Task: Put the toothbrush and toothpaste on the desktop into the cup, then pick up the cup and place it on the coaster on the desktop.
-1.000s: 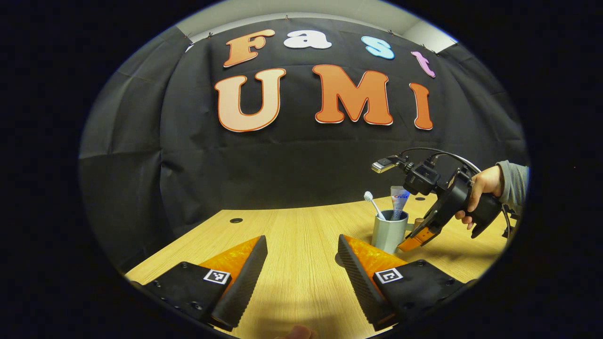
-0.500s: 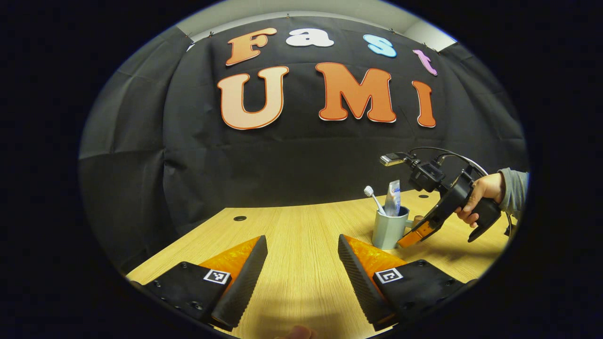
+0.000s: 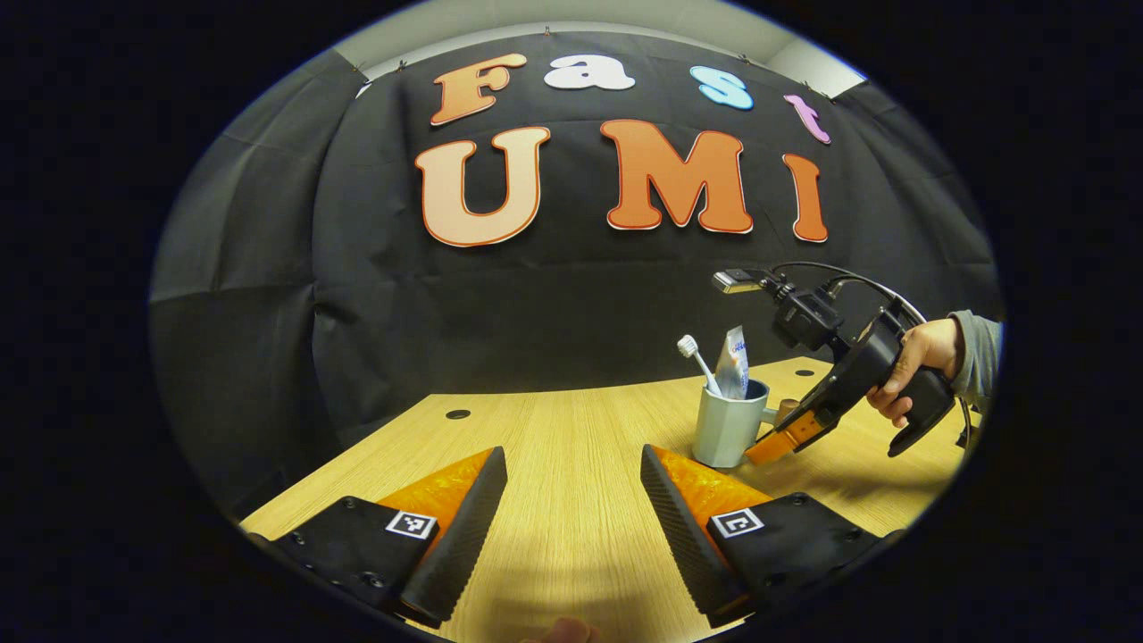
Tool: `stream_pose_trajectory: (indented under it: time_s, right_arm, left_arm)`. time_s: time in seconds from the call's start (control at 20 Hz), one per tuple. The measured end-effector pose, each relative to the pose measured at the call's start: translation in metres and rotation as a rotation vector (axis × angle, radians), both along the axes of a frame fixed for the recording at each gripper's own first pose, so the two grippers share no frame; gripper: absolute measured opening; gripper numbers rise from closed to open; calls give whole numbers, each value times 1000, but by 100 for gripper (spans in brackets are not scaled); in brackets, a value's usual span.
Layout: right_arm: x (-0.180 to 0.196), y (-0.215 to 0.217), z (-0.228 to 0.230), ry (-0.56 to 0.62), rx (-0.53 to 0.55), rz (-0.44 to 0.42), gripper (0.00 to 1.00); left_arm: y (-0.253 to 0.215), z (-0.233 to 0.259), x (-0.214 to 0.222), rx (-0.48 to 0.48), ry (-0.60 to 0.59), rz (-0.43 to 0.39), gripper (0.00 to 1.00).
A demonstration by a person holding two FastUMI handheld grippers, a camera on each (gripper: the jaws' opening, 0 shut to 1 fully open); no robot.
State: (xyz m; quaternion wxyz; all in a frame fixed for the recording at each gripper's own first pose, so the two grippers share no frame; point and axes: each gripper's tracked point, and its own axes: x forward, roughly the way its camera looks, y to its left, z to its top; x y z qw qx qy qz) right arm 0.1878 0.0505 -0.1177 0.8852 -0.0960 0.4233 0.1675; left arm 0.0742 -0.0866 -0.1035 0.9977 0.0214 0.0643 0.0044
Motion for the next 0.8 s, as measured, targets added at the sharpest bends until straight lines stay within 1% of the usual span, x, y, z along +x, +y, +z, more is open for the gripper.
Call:
stream_pose_trajectory:
  time_s: [0.4,0.8]
  right_arm:
    - [5,3,5,18,-7,64,19]
    - [4,1,6,49,-12,100,19]
  left_arm:
    - [6,-1,-6,4,3,11,96]
    - [11,-1,-10,9,8,25,96]
